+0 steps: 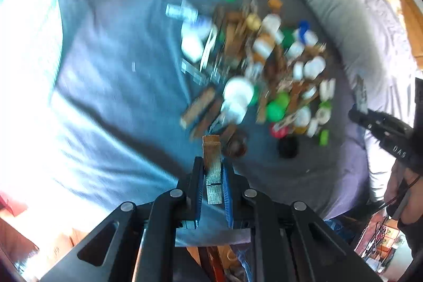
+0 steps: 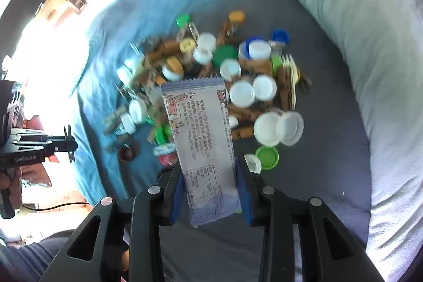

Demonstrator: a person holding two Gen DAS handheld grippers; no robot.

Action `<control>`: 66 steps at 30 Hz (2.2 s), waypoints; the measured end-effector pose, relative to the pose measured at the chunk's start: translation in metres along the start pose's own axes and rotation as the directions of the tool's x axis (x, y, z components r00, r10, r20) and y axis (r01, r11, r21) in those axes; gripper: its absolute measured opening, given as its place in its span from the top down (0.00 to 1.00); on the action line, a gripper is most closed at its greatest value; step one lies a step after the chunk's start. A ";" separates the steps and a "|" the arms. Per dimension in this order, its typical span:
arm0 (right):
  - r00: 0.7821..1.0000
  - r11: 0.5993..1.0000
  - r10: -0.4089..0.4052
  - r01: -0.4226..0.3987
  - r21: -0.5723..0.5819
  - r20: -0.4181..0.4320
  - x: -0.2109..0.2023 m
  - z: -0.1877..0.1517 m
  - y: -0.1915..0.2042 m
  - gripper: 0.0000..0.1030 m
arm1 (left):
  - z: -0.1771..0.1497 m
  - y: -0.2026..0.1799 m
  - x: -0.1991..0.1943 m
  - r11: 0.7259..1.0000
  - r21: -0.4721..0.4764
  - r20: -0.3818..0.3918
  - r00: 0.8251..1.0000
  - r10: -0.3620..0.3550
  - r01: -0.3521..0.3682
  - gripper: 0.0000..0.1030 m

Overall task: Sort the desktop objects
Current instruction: 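Grasp a wooden clothespin with the left gripper while the right lifts the packet, then carry clothespin and packet over the basket and open both grippers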

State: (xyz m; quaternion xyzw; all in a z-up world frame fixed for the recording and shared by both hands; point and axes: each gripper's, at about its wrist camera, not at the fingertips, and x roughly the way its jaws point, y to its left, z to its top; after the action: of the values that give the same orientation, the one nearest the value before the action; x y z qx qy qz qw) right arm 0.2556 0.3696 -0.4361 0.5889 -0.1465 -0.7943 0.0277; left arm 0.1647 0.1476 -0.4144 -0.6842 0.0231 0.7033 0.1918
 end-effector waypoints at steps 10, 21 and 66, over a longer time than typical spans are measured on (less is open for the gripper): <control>0.991 0.997 -0.042 0.049 -0.056 0.125 -0.048 0.071 0.063 0.67 | 0.049 0.014 -0.080 0.998 0.029 0.198 0.979 0.051 -0.058 0.86; 0.977 0.979 -0.055 0.093 -0.182 0.207 -0.089 0.140 0.157 0.67 | 0.078 0.067 -0.137 0.996 -0.055 0.326 0.942 0.080 -0.066 0.86; 0.985 0.732 -0.015 0.130 -0.669 0.174 -0.036 0.239 0.488 0.67 | 0.025 0.294 -0.230 0.932 -0.361 0.416 0.894 0.164 -0.003 0.86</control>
State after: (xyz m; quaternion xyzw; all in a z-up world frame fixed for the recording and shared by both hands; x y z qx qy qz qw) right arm -0.0218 -0.0408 -0.2097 0.4793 0.1739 -0.8373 0.1975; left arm 0.0502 -0.1715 -0.2566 -0.5291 -0.1168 0.8397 0.0357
